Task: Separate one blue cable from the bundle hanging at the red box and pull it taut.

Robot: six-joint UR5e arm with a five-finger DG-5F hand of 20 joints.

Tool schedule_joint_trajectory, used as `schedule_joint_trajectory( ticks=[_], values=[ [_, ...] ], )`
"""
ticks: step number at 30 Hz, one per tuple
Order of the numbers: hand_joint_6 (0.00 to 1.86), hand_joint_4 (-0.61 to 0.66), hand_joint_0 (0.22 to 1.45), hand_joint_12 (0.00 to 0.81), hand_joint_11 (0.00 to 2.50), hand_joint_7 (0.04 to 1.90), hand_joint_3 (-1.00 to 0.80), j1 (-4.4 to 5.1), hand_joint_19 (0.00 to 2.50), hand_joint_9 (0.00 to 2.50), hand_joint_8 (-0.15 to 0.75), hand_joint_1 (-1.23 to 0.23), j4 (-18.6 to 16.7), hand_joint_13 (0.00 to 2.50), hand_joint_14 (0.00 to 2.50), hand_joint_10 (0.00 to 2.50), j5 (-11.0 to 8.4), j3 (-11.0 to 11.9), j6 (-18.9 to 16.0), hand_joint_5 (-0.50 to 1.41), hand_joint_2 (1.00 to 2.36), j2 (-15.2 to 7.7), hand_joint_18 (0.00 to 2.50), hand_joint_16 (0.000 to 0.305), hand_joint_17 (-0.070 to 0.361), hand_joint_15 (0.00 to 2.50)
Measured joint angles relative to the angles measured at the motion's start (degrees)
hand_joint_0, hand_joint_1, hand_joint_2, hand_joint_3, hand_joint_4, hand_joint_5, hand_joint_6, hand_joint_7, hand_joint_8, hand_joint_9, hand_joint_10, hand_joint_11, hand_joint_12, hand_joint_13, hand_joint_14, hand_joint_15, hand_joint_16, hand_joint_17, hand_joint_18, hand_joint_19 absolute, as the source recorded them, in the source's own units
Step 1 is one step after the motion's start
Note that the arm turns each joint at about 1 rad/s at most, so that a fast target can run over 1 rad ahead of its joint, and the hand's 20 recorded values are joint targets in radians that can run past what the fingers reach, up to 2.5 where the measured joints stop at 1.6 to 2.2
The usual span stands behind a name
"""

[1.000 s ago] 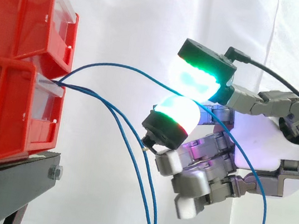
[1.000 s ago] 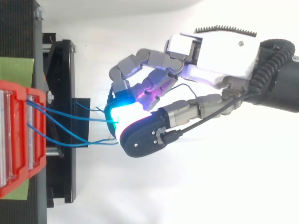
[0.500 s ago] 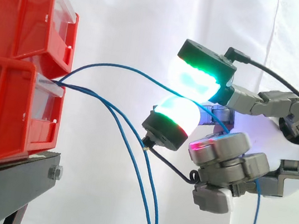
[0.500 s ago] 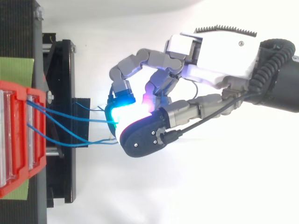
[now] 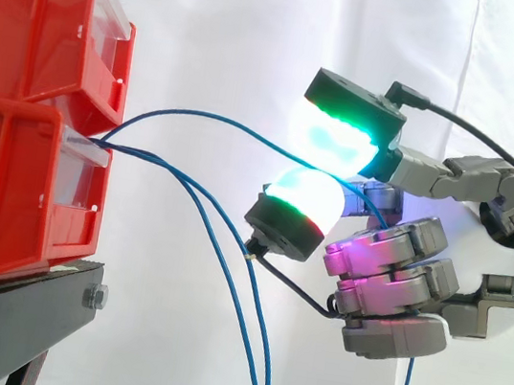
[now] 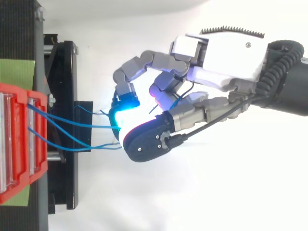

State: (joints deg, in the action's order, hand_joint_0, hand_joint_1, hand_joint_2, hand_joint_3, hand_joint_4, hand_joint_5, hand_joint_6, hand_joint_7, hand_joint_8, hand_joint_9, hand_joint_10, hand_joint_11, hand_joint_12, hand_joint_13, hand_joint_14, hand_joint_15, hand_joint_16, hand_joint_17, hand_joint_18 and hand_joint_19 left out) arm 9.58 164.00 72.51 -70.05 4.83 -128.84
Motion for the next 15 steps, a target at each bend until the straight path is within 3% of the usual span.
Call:
schedule_joint_trajectory(
  ticks=[15],
  values=[
    [0.96, 0.01, 0.79, 0.351, 1.35, 1.39, -0.25, 0.00, 1.94, 0.95, 0.298, -0.75, 0.0, 0.89, 2.49, 1.92, 0.00, 0.0, 0.0, -0.19, 1.02, 0.0, 1.33, 0.029, 0.066, 1.37]
  ],
)
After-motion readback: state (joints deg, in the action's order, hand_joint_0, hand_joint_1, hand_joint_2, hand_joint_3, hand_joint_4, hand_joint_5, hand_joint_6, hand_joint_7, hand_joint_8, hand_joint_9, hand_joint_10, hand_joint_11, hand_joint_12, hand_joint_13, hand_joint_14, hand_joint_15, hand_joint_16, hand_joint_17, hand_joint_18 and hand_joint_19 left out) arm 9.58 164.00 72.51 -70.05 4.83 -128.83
